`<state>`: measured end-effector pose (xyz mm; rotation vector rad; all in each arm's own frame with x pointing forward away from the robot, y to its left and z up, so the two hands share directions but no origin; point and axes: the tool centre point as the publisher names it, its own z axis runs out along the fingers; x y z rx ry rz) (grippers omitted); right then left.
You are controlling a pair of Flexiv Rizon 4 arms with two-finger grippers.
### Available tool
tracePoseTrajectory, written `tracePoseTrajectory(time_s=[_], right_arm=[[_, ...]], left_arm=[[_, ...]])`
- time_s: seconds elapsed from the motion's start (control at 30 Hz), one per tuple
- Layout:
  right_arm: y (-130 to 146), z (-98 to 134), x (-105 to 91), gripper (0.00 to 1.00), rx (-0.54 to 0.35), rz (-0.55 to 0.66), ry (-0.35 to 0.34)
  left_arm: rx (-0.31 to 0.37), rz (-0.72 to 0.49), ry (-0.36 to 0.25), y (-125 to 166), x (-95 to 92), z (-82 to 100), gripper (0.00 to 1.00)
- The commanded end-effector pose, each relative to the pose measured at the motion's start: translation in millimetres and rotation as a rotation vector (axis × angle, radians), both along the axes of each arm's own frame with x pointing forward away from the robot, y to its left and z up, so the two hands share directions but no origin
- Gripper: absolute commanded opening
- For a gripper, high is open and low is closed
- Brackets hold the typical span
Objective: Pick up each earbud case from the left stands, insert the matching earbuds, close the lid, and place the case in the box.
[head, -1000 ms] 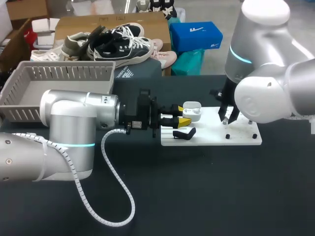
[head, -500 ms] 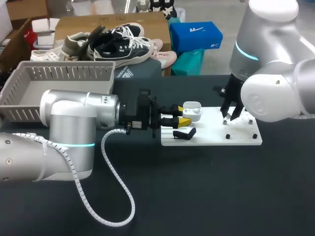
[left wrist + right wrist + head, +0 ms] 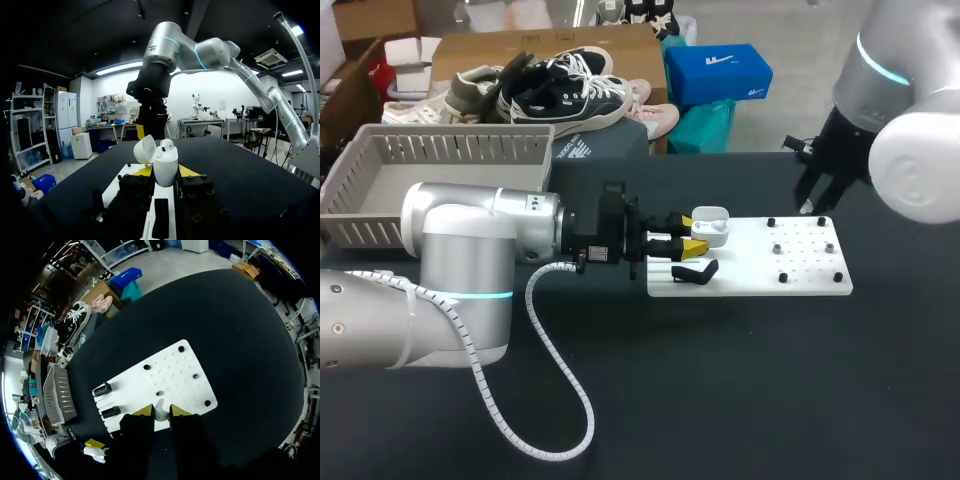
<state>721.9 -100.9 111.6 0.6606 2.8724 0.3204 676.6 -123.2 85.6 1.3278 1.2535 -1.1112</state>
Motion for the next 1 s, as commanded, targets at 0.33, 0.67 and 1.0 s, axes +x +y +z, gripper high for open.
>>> tracePoseTrajectory(time_s=[0.33,0.67,1.0], right_arm=[[28,76,-46.3,0.00,0.016,0.281,0.054],[74,83,-66.1,0.00,-0.032,0.464,0.075],[106,75,-70.4,0.00,-0.075,0.555,0.057]], left_arm=[[-0.002,0.003,-0.001,0,-0.6,-0.3,0.00],[-0.002,0.003,-0.001,0,-0.6,-0.3,0.00],[-0.002,0.003,-0.001,0,-0.6,-0.3,0.00]])
